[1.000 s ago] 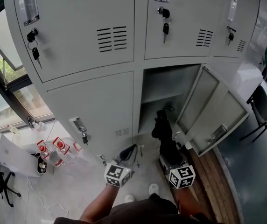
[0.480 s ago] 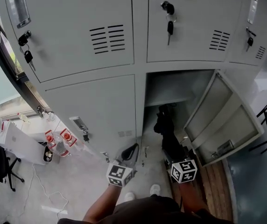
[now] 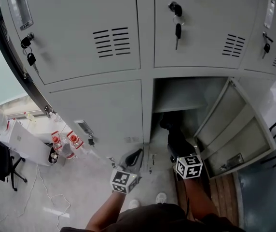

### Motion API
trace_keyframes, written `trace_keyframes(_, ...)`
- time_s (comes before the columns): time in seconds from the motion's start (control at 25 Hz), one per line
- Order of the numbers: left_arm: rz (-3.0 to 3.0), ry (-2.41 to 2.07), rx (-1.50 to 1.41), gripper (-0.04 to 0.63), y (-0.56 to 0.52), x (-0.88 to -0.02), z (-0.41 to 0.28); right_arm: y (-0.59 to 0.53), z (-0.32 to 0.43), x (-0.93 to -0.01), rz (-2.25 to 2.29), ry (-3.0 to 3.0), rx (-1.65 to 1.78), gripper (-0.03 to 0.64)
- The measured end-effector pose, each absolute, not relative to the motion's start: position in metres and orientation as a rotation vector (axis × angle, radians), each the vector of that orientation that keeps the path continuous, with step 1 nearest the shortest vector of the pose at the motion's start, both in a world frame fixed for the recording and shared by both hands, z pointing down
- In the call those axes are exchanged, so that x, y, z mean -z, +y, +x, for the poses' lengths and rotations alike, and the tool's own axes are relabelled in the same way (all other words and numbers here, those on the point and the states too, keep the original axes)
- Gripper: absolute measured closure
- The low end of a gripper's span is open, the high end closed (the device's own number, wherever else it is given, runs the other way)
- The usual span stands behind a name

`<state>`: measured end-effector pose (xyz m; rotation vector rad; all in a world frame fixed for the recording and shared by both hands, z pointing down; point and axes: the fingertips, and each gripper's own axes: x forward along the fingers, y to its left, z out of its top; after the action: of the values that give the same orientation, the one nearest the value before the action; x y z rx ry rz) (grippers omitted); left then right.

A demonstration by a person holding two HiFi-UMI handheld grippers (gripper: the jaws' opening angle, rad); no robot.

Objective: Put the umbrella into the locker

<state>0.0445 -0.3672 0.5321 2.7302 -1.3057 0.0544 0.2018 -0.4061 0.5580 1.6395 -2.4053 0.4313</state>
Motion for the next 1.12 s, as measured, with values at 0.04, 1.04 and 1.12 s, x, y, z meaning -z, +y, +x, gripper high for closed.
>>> trace_keyframes(0.04,2.729,-1.313,-0.056,0.591,-0.368,-0.532,0.043,-0.410,0.201,-0.557,1.638,-2.403,-0.428,0.368)
trace_keyframes(1.04,2.721,-1.389,-0.065,0.591,-0.372,-0.534,0.036,-0.541,0.197,-0.572,1.591,-2.188,-0.414,0.368)
trace_keyframes(1.12,2.718,-1.395,-0.069,0.591,-0.372,-0.535,0.034,-0.548,0.196,-0.576,1.584,-2.172,-0.421,0.368)
